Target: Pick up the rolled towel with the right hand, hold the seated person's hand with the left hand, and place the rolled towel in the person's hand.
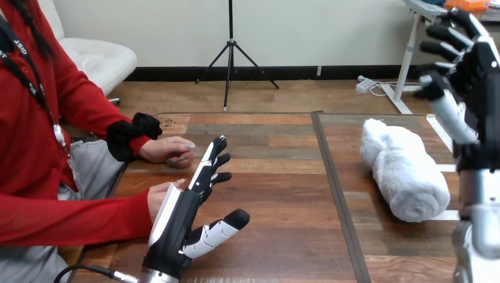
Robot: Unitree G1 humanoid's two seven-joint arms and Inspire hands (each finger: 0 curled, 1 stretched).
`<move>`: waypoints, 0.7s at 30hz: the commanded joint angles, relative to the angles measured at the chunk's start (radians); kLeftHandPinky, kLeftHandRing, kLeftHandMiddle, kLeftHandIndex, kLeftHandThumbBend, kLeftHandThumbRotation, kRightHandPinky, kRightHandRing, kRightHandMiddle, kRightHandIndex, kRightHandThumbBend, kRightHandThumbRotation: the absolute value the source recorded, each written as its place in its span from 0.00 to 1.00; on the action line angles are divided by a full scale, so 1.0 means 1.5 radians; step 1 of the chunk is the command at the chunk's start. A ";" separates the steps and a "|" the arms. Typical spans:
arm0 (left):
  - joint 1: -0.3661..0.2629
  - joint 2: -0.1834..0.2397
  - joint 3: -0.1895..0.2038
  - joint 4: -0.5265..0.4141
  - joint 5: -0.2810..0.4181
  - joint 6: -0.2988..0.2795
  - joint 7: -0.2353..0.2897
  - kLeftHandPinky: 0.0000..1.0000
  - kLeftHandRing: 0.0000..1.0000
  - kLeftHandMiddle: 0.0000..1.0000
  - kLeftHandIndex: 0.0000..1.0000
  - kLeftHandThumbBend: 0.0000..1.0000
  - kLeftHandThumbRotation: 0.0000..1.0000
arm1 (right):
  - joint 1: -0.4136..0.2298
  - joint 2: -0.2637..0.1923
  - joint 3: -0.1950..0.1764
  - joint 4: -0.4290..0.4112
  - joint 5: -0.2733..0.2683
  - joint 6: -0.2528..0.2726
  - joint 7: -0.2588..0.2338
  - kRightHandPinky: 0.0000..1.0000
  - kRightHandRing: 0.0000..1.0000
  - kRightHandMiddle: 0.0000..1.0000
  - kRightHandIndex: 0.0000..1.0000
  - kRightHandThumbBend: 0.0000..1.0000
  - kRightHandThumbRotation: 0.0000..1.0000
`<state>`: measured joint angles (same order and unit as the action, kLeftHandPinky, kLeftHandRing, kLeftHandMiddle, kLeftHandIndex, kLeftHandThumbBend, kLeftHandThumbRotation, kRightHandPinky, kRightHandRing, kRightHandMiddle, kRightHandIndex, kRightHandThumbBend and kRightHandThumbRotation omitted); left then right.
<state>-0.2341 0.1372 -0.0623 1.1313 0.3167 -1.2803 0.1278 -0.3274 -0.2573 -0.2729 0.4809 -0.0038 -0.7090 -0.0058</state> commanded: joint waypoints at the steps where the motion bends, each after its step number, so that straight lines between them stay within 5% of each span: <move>1: -0.029 -0.006 -0.003 -0.022 -0.005 0.003 0.004 0.83 0.93 0.98 0.98 1.00 0.84 | -0.068 -0.042 -0.004 -0.054 -0.045 0.073 -0.037 0.66 0.80 0.82 0.88 1.00 0.64; 21: -0.029 -0.006 -0.006 -0.025 0.012 0.007 0.018 0.83 0.93 0.98 0.98 1.00 0.85 | -0.172 -0.131 0.039 0.015 -0.167 0.310 -0.079 0.76 0.87 0.88 0.93 1.00 0.59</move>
<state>-0.2342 0.1354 -0.0636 1.1313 0.3268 -1.2716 0.1379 -0.4503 -0.4051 -0.2448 0.4648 -0.2219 -0.3124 -0.1133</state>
